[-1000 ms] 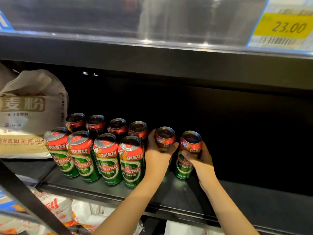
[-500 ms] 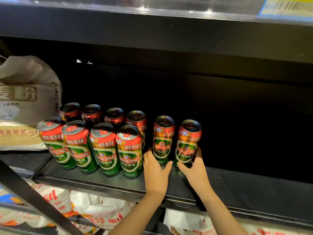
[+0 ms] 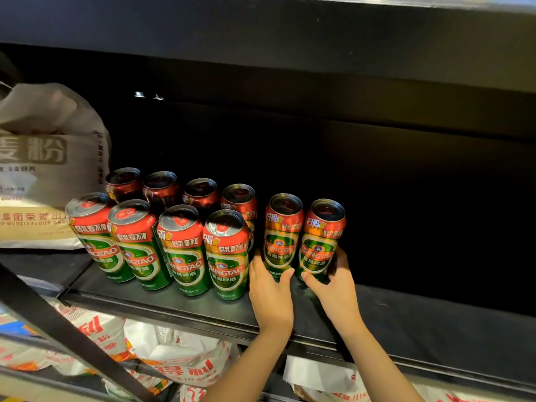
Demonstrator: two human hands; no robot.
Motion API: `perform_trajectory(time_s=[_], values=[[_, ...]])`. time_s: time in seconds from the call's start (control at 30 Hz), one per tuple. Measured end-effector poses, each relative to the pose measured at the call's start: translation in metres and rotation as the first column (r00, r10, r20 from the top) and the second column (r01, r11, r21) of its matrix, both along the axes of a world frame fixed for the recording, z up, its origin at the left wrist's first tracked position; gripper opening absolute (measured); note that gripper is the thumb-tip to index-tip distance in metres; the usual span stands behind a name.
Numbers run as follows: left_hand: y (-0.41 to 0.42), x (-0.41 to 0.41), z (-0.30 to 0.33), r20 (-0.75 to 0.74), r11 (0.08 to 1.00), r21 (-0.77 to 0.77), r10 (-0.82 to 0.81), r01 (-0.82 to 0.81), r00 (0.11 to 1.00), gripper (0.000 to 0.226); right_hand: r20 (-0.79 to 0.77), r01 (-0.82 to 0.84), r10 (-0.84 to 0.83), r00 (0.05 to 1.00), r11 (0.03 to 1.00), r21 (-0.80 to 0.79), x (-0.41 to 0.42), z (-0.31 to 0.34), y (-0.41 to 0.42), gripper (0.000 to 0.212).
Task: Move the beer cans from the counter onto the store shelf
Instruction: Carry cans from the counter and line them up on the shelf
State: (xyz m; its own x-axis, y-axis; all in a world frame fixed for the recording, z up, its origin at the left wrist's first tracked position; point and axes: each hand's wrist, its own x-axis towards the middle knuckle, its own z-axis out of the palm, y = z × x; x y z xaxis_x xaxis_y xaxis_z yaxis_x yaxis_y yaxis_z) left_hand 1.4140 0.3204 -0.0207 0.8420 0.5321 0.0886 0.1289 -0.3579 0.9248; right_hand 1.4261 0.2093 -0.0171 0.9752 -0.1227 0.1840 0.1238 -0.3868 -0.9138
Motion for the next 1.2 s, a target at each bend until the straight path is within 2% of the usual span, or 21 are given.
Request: perform_trajectory(time_s=[0.43, 0.57, 0.73, 0.93, 1.1, 1.2], values=[[-0.006, 0.002, 0.004, 0.011, 0.994, 0.065, 0.083, -0.084, 0.996, 0.048, 0.001, -0.041, 0.041, 0.999, 0.999, -0.017, 0.001, -0.004, -0.006, 0.064], [-0.006, 0.002, 0.002, 0.015, 0.994, 0.081, 0.073, -0.074, 0.997, 0.049, -0.007, -0.045, 0.045, 0.999, 0.998, -0.033, 0.001, -0.003, -0.006, 0.047], [-0.006, 0.002, -0.001, 0.007, 0.994, 0.092, 0.057, -0.058, 0.998, 0.047, -0.022, -0.061, 0.059, 0.998, 0.996, -0.062, -0.002, 0.001, -0.005, 0.035], [-0.006, 0.000, 0.000, -0.017, 0.997, 0.067, 0.047, -0.046, 0.999, 0.060, -0.036, -0.058, 0.054, 0.998, 0.992, -0.108, -0.003, 0.005, -0.003, 0.039], [-0.005, -0.003, 0.002, -0.046, 0.993, 0.115, 0.006, -0.001, 0.999, 0.053, -0.061, -0.061, 0.054, 0.997, 0.990, -0.129, -0.004, 0.007, -0.002, 0.047], [-0.005, -0.011, 0.007, -0.085, 0.989, 0.143, -0.032, 0.044, 0.996, 0.064, -0.087, -0.057, 0.046, 0.995, 0.991, -0.123, -0.005, 0.008, -0.001, 0.048]])
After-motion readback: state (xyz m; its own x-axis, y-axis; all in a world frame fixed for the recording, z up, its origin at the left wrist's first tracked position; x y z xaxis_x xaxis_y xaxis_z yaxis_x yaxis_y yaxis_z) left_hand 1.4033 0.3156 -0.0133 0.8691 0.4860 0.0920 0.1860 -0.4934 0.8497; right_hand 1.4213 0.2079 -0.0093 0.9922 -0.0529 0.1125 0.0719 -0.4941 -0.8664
